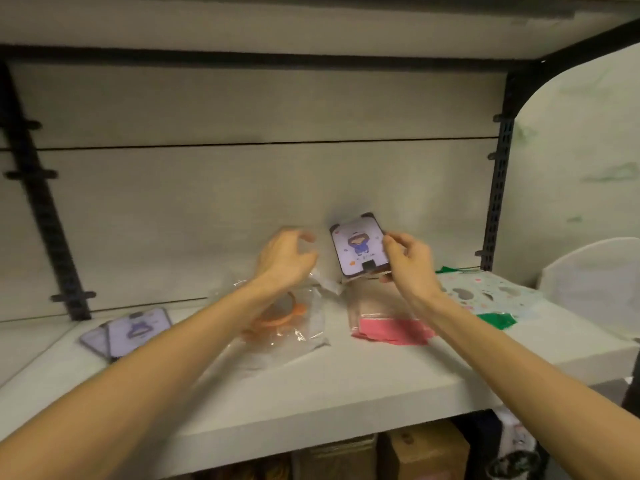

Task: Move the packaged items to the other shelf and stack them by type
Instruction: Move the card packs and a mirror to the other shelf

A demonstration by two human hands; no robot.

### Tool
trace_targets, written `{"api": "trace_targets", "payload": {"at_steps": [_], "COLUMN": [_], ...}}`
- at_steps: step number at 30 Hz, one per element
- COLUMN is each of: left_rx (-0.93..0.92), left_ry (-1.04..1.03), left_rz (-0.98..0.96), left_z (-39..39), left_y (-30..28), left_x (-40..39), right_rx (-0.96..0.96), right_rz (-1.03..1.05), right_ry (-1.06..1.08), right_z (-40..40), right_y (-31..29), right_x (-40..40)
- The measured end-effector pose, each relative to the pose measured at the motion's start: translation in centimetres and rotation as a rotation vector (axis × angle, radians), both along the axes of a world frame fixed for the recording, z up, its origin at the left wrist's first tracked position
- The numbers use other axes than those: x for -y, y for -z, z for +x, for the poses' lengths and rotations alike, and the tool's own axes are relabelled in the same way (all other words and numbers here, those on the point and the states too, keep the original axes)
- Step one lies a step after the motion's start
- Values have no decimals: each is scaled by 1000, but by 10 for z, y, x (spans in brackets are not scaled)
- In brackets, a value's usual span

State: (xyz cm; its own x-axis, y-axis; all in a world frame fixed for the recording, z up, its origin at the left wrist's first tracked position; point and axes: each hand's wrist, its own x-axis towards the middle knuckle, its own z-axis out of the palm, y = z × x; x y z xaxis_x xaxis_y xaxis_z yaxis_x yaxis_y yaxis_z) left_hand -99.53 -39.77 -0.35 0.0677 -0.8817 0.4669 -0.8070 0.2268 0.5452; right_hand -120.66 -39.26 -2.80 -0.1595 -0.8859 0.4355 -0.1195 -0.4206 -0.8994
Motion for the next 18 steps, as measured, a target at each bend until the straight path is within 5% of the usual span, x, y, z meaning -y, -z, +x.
{"api": "trace_targets", "payload": {"at_steps": [8, 18], "left_rx": [194, 327], "left_ry": [-236, -438], "left_rz": [-97, 149], "left_z": [144, 280], "left_y": [2, 53], "left_x": [-62, -115], "right_rx": [89, 74], "right_rz": [31, 38], "right_ry": [-232, -419], "right_z": [133, 279], "right_y": [-11, -1], "right_x": [-11, -56]}}
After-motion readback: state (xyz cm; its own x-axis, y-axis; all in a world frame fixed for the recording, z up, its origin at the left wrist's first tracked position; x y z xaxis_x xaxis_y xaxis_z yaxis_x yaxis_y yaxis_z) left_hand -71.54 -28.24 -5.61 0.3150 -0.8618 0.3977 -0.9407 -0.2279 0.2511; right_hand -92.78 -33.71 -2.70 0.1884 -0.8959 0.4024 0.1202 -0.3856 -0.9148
